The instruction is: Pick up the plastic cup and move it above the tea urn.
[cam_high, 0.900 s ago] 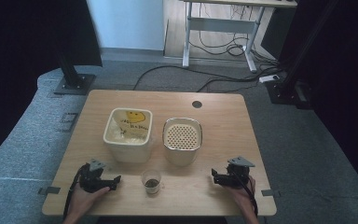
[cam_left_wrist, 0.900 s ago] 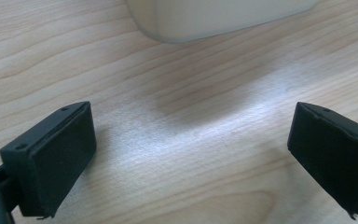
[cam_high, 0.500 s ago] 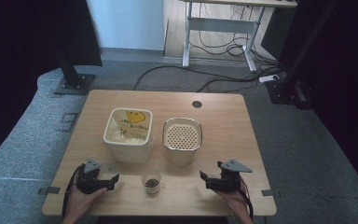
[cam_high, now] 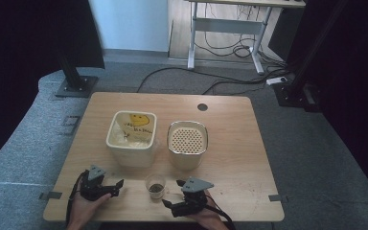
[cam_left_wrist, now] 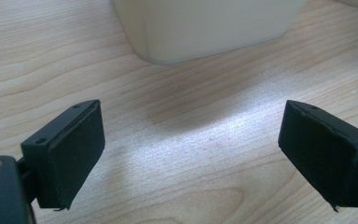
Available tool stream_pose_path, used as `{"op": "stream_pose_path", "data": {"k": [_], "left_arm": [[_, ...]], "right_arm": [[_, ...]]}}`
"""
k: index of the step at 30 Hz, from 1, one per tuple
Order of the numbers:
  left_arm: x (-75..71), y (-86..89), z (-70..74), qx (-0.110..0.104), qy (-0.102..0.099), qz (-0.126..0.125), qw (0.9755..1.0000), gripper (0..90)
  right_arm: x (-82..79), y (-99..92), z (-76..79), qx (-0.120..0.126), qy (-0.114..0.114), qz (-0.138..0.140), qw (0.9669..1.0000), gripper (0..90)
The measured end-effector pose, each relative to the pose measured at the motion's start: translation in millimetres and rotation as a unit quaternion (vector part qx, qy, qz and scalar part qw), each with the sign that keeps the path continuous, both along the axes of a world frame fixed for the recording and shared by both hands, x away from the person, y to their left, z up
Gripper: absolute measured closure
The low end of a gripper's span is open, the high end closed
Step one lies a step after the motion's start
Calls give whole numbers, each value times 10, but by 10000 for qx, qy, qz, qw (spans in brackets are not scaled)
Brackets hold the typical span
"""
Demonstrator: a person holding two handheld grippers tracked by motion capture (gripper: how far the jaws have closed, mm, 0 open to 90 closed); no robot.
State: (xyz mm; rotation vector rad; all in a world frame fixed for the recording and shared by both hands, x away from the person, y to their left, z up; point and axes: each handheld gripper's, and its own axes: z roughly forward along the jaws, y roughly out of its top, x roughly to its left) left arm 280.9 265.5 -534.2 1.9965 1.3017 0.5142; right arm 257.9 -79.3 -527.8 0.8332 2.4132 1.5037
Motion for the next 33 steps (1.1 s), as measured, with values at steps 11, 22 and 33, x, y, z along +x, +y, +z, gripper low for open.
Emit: {"op": "stream_pose_path", "data": {"k": [11,22,33], "left_arm": [[25,20,-34,42,57,32,10000,76],[25,65,-43,-41,61,121,9999,92],[27,64,-42,-17,33,167,9999,97]], "right_arm": [[194,379,-86,7,46,252,9997,163],[296,547,-72,-31,-302,249,9992,355],[208,-97,524,816,-638,-577,9929,388]]}}
